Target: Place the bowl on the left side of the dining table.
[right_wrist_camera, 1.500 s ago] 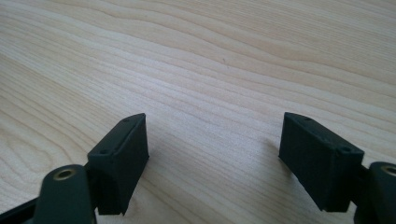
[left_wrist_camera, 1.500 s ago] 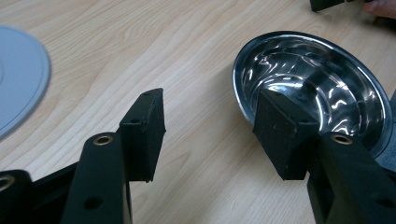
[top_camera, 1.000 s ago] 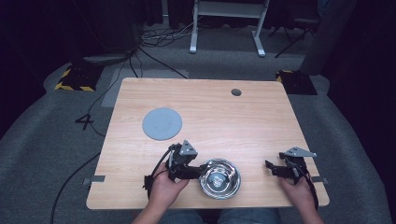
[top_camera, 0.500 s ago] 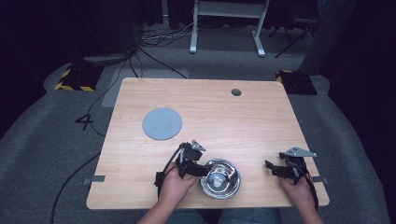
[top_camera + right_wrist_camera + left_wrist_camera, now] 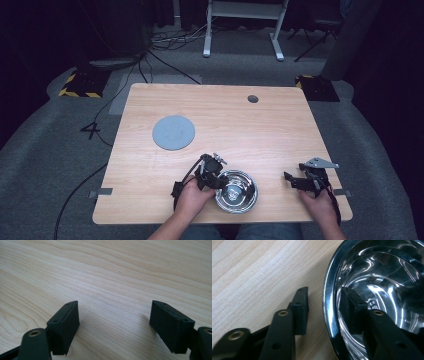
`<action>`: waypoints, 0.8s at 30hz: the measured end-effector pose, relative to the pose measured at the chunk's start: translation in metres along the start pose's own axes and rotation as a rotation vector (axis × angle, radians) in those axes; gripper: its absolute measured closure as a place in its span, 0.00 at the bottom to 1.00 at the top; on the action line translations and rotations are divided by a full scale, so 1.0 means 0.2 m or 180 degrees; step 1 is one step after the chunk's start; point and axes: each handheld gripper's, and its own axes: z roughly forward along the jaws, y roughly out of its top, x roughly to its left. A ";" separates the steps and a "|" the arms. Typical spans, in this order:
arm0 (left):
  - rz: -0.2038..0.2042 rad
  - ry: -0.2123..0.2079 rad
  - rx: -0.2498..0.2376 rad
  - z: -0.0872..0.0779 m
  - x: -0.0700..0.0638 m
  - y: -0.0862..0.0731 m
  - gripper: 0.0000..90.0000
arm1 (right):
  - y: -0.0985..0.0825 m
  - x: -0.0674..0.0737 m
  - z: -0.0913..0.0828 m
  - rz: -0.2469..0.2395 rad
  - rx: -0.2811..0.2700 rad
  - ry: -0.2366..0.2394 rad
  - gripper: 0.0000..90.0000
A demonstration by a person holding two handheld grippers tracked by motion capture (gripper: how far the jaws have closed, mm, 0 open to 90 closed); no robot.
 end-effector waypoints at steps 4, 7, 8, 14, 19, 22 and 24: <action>0.0015 -0.0098 0.0022 0.00 0.00 0.01 0.83 | 0.00 0.00 0.00 0.0001 0.0000 0.0001 0.26; 0.0007 -0.0200 -0.0019 -0.01 0.00 0.01 0.92 | 0.00 0.00 0.00 0.0001 0.0000 0.0000 0.26; 0.0007 -0.0200 -0.0019 -0.01 0.00 0.01 0.92 | 0.00 0.00 0.00 0.0001 0.0000 0.0001 0.26; 0.0078 -0.0090 -0.0171 -0.09 -0.04 0.02 0.95 | 0.00 0.00 0.00 0.0001 0.0000 0.0001 0.26; 0.0098 -0.0173 -0.0243 -0.13 -0.05 0.03 0.96 | 0.00 0.00 0.00 0.0000 0.0001 0.0001 0.26; 0.0114 -0.0121 -0.0270 -0.17 -0.06 0.04 0.96 | 0.00 0.00 0.00 0.0002 0.0000 0.0002 0.26; 0.0132 -0.0111 -0.0286 -0.19 -0.06 0.04 0.96 | 0.00 0.00 0.00 0.0002 0.0001 0.0001 0.26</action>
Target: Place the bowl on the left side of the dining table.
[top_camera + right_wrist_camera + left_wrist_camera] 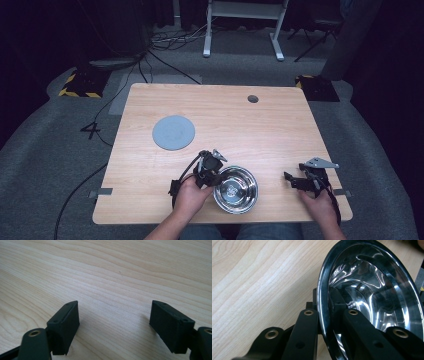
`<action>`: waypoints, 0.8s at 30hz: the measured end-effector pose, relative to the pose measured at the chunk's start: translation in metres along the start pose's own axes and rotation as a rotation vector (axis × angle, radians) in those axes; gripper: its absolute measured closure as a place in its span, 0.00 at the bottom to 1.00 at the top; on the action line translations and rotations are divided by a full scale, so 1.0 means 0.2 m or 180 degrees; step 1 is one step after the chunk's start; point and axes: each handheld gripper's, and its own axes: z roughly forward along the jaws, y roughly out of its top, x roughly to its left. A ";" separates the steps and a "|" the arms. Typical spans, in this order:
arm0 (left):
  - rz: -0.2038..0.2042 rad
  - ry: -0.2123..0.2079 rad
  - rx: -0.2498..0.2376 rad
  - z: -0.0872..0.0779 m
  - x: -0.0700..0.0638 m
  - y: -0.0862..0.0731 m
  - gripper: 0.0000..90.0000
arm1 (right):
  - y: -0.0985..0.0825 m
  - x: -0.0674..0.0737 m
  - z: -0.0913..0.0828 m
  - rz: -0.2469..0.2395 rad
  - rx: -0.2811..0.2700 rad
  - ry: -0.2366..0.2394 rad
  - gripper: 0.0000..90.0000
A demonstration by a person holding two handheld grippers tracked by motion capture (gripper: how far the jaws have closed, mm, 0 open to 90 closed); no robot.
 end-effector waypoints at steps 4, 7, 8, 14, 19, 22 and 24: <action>0.0031 0.0021 -0.0030 -0.05 0.00 0.02 0.95 | 0.00 0.00 0.00 -0.0001 -0.0001 0.0000 0.26; 0.0054 0.0022 -0.0038 -0.07 0.00 0.02 0.95 | 0.00 0.00 0.00 0.0000 -0.0001 0.0000 0.26; 0.0069 0.0068 -0.0065 -0.08 0.00 0.03 0.95 | 0.00 0.00 0.00 0.0000 -0.0001 0.0000 0.26; 0.0016 0.0113 -0.0147 -0.11 0.00 0.04 0.95 | 0.00 0.00 0.00 -0.0001 -0.0001 -0.0001 0.26; -0.0016 0.0152 -0.0229 -0.14 0.00 0.06 0.95 | 0.00 0.00 0.00 -0.0001 -0.0001 -0.0001 0.26; 0.0004 0.0154 -0.0260 -0.16 0.01 0.07 0.95 | 0.00 0.00 0.00 -0.0001 -0.0001 -0.0001 0.26; -0.0015 0.0179 -0.0265 -0.17 0.01 0.07 0.95 | 0.00 0.00 0.00 -0.0003 -0.0001 -0.0002 0.26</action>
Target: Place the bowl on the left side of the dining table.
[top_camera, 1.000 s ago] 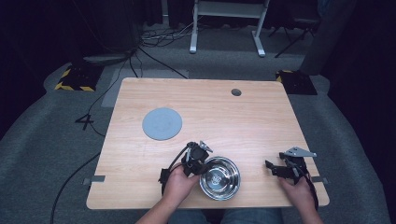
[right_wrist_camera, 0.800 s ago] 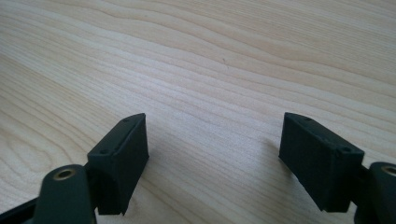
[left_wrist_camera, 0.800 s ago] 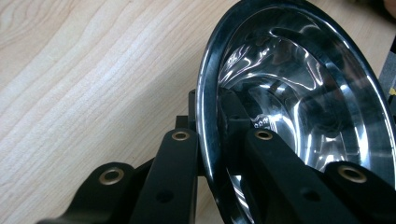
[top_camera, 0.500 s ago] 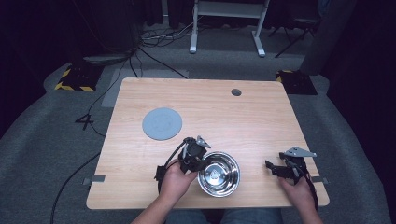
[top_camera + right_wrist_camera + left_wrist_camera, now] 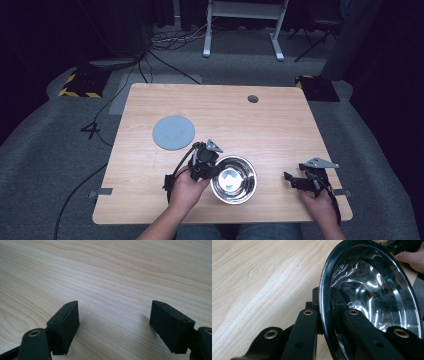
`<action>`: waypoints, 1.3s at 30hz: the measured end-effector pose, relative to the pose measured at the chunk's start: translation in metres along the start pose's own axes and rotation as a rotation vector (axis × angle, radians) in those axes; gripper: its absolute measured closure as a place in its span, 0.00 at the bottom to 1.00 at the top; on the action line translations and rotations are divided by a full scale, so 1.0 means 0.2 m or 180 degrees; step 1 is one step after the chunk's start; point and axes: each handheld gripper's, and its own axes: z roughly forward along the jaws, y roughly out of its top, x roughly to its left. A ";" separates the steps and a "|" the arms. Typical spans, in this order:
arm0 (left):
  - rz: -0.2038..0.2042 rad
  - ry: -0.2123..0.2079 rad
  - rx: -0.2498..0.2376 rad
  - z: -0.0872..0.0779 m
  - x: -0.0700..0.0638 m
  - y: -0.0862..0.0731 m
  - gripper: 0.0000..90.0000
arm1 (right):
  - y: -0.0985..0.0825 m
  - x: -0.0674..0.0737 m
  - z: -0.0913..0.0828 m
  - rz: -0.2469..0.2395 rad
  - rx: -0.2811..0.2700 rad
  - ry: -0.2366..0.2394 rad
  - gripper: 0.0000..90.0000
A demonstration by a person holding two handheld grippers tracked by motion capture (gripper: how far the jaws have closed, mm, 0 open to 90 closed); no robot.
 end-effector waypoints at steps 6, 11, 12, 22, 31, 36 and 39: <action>-0.0002 0.0009 -0.0015 -0.01 0.01 0.01 0.95 | 0.00 0.00 0.00 0.0003 0.0000 0.0000 0.26; -0.0002 0.0047 -0.0059 -0.03 0.04 0.03 0.94 | 0.00 0.00 0.00 0.0002 0.0000 0.0001 0.26; -0.0033 0.0064 -0.0067 -0.03 0.05 0.04 0.94 | 0.00 0.00 0.00 0.0002 0.0000 0.0001 0.26; -0.0151 0.0128 -0.0160 -0.12 0.14 0.11 0.94 | 0.00 0.00 0.00 0.0011 0.0002 0.0006 0.25; -0.0191 0.0377 -0.0190 -0.18 0.27 0.18 0.94 | 0.00 0.00 0.00 0.0012 -0.0001 0.0006 0.25; -0.0251 0.0404 -0.0114 -0.18 0.34 0.23 0.95 | 0.00 0.00 0.00 0.0013 0.0000 0.0007 0.26; -0.0212 0.0487 -0.0024 -0.16 0.38 0.26 0.94 | 0.00 0.00 0.00 0.0012 0.0000 0.0007 0.26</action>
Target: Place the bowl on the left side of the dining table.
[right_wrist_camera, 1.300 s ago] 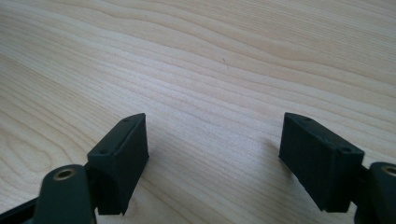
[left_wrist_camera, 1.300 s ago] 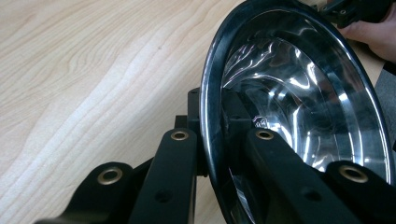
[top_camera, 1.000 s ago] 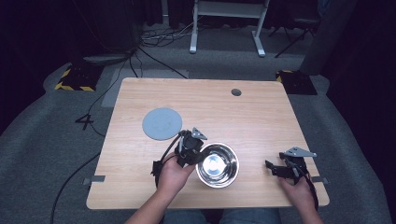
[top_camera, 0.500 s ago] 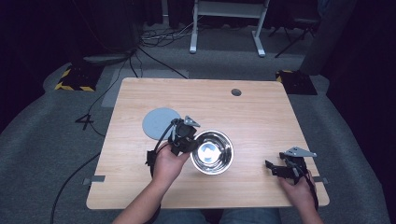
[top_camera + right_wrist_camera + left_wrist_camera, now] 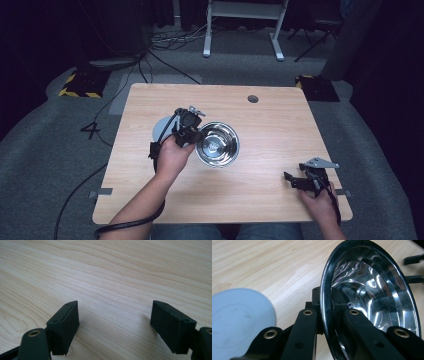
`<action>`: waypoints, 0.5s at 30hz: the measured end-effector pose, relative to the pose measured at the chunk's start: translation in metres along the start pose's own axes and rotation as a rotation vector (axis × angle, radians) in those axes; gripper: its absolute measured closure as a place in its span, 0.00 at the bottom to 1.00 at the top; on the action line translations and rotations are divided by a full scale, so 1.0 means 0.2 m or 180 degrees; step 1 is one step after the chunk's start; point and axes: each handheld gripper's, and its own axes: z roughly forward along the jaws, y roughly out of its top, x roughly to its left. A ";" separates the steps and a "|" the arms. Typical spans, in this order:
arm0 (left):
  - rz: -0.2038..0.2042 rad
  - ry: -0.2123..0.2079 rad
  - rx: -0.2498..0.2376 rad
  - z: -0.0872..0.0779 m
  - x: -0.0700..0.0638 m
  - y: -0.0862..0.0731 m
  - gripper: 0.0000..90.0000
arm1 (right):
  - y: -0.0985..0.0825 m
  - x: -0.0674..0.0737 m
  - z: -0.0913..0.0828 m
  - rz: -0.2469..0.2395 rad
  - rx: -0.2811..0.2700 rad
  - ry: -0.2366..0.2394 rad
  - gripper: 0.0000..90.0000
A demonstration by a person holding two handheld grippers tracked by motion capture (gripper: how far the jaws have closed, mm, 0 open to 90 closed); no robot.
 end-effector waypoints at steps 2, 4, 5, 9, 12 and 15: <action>-0.0039 0.0042 0.0021 0.01 0.03 0.01 0.94 | 0.00 0.00 0.00 0.0000 0.0000 -0.0001 0.26; -0.0075 -0.0038 0.0045 0.02 0.06 0.03 0.94 | 0.00 0.00 0.00 0.0001 0.0000 0.0000 0.26; -0.0075 -0.0038 0.0045 0.02 0.06 0.03 0.94 | 0.00 0.00 0.00 0.0001 0.0000 0.0000 0.26; -0.0201 -0.0062 0.0012 0.03 0.15 0.05 0.94 | 0.00 0.00 0.00 0.0001 0.0000 0.0000 0.26; -0.0270 -0.0044 -0.0049 0.03 0.18 0.05 0.94 | 0.00 0.00 0.00 0.0001 0.0000 0.0000 0.26; -0.0366 -0.0085 -0.0078 0.02 0.24 0.07 0.94 | 0.00 0.00 0.00 0.0001 -0.0001 0.0002 0.26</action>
